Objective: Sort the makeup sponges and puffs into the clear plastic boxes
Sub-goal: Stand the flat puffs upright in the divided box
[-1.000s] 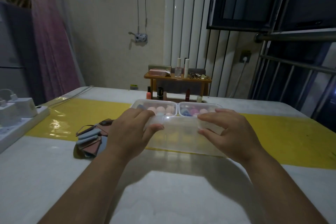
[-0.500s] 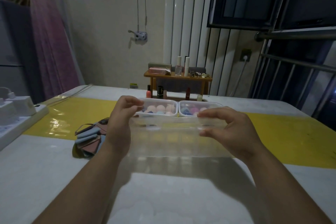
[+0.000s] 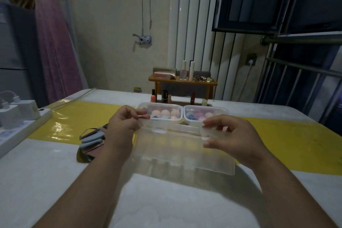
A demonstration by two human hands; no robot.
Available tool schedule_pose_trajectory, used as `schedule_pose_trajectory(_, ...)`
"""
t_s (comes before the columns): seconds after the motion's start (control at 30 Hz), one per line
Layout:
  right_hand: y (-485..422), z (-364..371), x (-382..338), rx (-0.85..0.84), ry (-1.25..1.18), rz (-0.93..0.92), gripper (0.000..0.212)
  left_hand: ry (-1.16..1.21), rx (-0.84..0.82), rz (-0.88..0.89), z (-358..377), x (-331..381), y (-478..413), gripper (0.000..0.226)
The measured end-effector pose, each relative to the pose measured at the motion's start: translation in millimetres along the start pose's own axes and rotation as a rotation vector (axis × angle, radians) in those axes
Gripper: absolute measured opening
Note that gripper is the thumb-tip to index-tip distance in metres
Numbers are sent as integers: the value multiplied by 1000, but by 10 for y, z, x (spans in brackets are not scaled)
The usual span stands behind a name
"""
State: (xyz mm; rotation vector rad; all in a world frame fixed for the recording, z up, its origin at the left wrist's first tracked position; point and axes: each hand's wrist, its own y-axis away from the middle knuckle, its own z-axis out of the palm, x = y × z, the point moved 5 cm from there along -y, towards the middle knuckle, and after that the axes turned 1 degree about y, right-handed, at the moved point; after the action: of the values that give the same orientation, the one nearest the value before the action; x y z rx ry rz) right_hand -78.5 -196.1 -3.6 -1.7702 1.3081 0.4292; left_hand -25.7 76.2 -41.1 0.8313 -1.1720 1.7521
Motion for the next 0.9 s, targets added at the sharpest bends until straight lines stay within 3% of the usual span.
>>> schedule_pose_trajectory(0.3, 8, -29, -36, 25, 46, -34, 45, -43, -54, -45, 62, -12, 23, 41)
schedule_pose_trajectory(0.5, 11, -29, -28, -10, 79, -46, 46, -93, -150, 2, 112, 39, 77, 36)
schedule_pose_trajectory(0.73, 8, -119, -36, 81, 47, -170, 45, -81, -3, 56, 35, 65, 34, 35)
schedule_pose_trajectory(0.9, 0, -165, 65, 272, -82, -86, 44, -193, 113, 81, -10, 89, 41, 36)
